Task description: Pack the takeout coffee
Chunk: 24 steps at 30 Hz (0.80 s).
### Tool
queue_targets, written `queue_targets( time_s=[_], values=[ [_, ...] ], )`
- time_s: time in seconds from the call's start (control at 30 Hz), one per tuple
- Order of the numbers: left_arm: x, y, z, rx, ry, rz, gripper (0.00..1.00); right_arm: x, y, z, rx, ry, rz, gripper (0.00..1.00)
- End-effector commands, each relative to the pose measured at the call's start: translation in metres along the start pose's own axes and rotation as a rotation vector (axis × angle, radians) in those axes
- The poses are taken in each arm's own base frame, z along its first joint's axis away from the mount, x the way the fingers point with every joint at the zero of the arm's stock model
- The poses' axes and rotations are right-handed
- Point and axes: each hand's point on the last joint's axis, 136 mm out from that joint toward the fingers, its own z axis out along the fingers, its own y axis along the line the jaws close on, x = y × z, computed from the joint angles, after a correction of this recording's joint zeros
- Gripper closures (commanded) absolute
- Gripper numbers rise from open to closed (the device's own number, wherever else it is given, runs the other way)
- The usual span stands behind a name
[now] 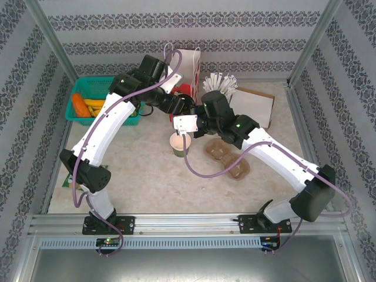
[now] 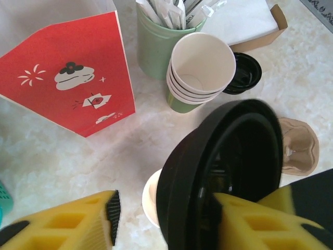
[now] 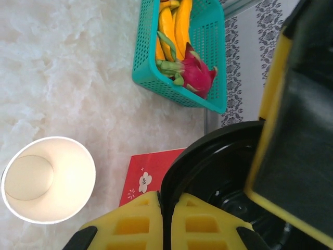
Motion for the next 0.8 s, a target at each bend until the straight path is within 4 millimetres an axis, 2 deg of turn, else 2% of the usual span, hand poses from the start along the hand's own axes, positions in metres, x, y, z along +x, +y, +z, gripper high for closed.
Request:
queue_targets(
  time_s=[0.0,0.17,0.33,0.4,0.43,0.53,0.67,0.77],
  values=[
    [-0.008,-0.01,-0.006,0.033,-0.021,0.038,0.59,-0.017,-0.003,-0.003,-0.018,-0.053,0.005,1.0],
    [-0.006,-0.011,-0.004,0.045,-0.013,0.039,0.74,-0.017,0.0,-0.003,-0.043,-0.049,0.047,1.0],
    [-0.008,-0.01,-0.004,0.037,-0.018,0.031,0.89,-0.023,-0.004,-0.013,-0.033,-0.09,0.137,0.99],
    [-0.011,-0.009,-0.005,0.029,-0.034,0.017,0.96,-0.025,-0.009,-0.021,-0.018,-0.119,0.212,0.81],
    [-0.013,-0.008,-0.005,0.028,-0.044,0.006,0.99,-0.024,-0.013,-0.027,-0.006,-0.138,0.272,0.64],
    [-0.019,-0.01,-0.004,0.041,-0.082,-0.023,1.0,-0.017,-0.031,-0.049,0.073,-0.18,0.484,0.43],
    [-0.031,-0.013,-0.004,0.066,-0.184,-0.072,1.0,0.017,-0.07,-0.075,0.315,-0.221,0.899,0.13],
    [-0.045,-0.022,-0.006,0.129,-0.284,-0.118,1.0,0.048,-0.08,-0.079,0.407,-0.307,1.33,0.12]
  ],
)
